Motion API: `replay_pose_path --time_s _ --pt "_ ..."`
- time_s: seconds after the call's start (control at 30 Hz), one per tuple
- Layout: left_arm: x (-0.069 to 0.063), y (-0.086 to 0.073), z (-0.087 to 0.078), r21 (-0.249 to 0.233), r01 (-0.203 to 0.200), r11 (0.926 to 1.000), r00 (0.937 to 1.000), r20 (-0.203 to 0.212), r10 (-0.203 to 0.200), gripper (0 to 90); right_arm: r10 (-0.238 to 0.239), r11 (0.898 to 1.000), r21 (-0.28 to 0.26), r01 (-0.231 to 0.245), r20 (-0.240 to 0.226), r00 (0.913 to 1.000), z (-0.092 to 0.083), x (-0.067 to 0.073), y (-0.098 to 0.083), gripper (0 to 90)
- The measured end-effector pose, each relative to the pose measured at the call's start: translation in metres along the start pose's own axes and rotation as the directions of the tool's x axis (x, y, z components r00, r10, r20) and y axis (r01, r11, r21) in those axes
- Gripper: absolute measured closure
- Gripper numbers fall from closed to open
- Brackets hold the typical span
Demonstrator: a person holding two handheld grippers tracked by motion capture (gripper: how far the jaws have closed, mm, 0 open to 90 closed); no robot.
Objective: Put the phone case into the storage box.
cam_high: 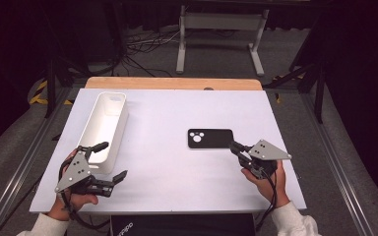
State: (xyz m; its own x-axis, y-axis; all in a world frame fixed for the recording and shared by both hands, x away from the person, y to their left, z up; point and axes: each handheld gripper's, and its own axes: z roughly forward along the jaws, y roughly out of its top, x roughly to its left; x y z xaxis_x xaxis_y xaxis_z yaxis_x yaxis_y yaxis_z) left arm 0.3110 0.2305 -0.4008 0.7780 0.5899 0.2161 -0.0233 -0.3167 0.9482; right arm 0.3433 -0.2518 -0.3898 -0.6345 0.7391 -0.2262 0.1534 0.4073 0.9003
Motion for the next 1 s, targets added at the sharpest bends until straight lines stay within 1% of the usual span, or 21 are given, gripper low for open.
replay_pose_path --time_s 0.03,0.07,0.1,0.2,0.37,0.47,0.53,0.63,0.67,0.7,0.73,0.77,0.87,1.0 --pt "0.000 0.000 0.000 0.002 -0.002 1.0000 1.0000 0.001 0.002 3.1 -0.005 1.000 0.003 0.005 0.003 1.0000 0.001 0.000 0.001 86.8" --pt "0.001 0.000 0.001 0.007 -0.013 0.9999 0.9999 -0.004 0.013 3.1 -0.005 1.000 0.003 0.005 0.003 1.0000 0.001 0.000 0.001 86.8" --pt "0.000 0.000 0.001 0.009 0.000 1.0000 1.0000 0.000 0.000 3.1 -0.007 1.000 0.004 0.007 0.005 1.0000 0.003 -0.001 0.002 89.9" --pt "0.001 -0.002 0.003 0.012 0.008 0.9999 1.0000 0.003 -0.008 3.1 -0.001 1.000 0.009 0.001 0.003 1.0000 0.005 -0.003 0.003 90.0" --pt "0.001 -0.002 0.003 0.012 0.003 0.9999 1.0000 -0.008 -0.003 3.0 0.002 1.000 0.016 -0.002 0.004 1.0000 0.007 -0.007 0.005 90.0" --pt "0.002 -0.002 0.002 0.010 0.010 0.9999 0.9999 -0.008 -0.010 3.0 0.023 1.000 0.020 -0.023 0.014 0.9996 0.010 -0.015 0.009 90.0" --pt "0.003 -0.002 0.002 0.011 0.010 0.9999 0.9999 -0.008 -0.010 3.0 0.016 0.999 0.027 -0.017 0.029 0.9994 0.014 -0.020 0.012 90.0" --pt "0.003 -0.002 0.002 0.012 0.008 0.9999 1.0000 -0.006 -0.008 2.9 0.016 0.999 0.034 -0.017 0.040 0.9991 0.022 -0.027 0.017 90.0" --pt "0.003 -0.002 0.002 0.012 0.008 0.9999 1.0000 -0.006 -0.008 2.9 0.016 0.999 0.034 -0.017 0.040 0.9991 0.022 -0.027 0.017 90.0" --pt "0.003 -0.003 0.002 0.009 0.014 0.9999 0.9999 -0.001 -0.014 2.9 0.010 0.999 0.051 -0.013 0.043 0.9990 0.030 -0.031 0.021 90.0" --pt "0.003 -0.003 0.002 0.009 0.014 0.9999 0.9999 -0.001 -0.014 3.0 0.010 0.999 0.051 -0.013 0.043 0.9990 0.030 -0.031 0.021 90.0" --pt "0.004 -0.003 0.002 0.012 0.011 0.9999 0.9999 -0.004 -0.011 3.0 0.008 0.998 0.058 -0.010 0.045 0.9989 0.033 -0.033 0.022 90.0" --pt "0.004 -0.004 0.003 0.012 0.014 0.9998 0.9999 -0.003 -0.014 3.0 0.019 0.996 0.087 -0.022 0.036 0.9992 0.047 -0.038 0.027 90.0" --pt "0.004 -0.004 0.003 0.013 0.013 0.9998 0.9999 -0.003 -0.013 3.0 0.022 0.993 0.119 -0.027 0.040 0.9989 0.063 -0.044 0.030 90.0"
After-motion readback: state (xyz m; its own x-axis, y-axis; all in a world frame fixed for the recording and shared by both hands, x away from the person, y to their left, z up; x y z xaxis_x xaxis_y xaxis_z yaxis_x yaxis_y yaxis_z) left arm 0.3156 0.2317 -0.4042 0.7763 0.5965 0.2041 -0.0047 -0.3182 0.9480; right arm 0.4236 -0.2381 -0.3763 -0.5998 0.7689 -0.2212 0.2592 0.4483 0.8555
